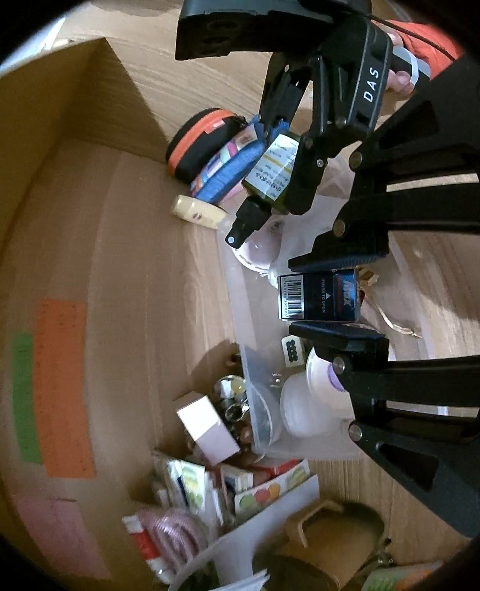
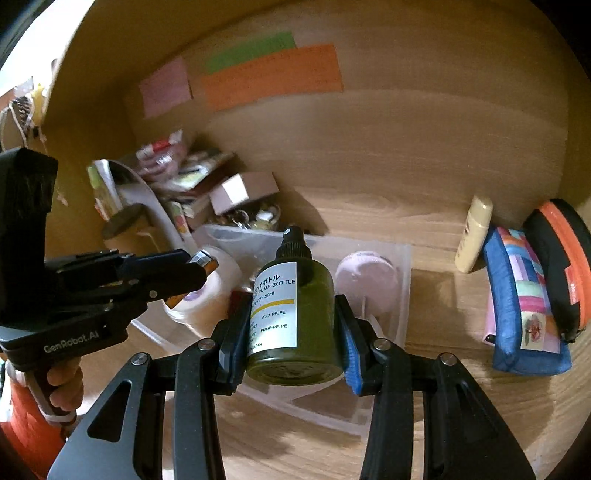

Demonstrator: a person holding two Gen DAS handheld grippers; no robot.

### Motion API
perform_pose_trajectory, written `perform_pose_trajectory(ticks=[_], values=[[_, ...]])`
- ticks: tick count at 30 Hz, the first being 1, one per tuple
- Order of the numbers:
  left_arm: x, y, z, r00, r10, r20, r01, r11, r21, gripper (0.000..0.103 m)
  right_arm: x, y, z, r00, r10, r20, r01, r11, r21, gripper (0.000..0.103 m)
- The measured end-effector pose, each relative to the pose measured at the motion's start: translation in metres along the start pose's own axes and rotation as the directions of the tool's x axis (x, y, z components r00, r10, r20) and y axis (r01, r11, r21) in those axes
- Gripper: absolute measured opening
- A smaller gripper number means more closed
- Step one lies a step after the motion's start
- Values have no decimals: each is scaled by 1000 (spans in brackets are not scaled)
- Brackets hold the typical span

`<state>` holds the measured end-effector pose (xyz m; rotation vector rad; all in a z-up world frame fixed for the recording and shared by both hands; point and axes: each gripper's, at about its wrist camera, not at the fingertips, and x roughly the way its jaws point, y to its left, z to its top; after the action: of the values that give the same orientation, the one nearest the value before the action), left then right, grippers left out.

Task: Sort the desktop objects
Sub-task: 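Lift and carry the spray bottle and blue card box over the clear box, then lower the blue card box into the box with left tool while right tool releases the bottle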

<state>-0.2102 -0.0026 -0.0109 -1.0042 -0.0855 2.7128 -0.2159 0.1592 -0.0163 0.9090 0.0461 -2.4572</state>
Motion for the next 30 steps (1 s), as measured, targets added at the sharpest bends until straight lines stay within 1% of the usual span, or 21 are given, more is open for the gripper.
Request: perform_pose_trajectory(ticks=[6, 13, 24, 27, 30], values=[[17, -5, -3, 999, 4, -33, -3, 1000, 19, 26, 10, -9, -4, 999, 19, -29, -18, 1000, 22, 38], [33, -12, -9, 998, 10, -69, -6, 999, 51, 26, 20, -10, -6, 998, -14, -54, 15, 1000, 11, 38], [47, -13, -13, 993, 19, -115, -10, 997, 77, 26, 28, -7, -10, 996, -36, -78, 36, 999, -10, 38], [49, -15, -13, 993, 38, -112, -28, 996, 90, 26, 29, -5, -11, 996, -46, -79, 44, 999, -21, 38], [48, -16, -14, 993, 39, -110, -29, 995, 90, 26, 29, -5, -11, 996, -47, -77, 45, 999, -22, 38]])
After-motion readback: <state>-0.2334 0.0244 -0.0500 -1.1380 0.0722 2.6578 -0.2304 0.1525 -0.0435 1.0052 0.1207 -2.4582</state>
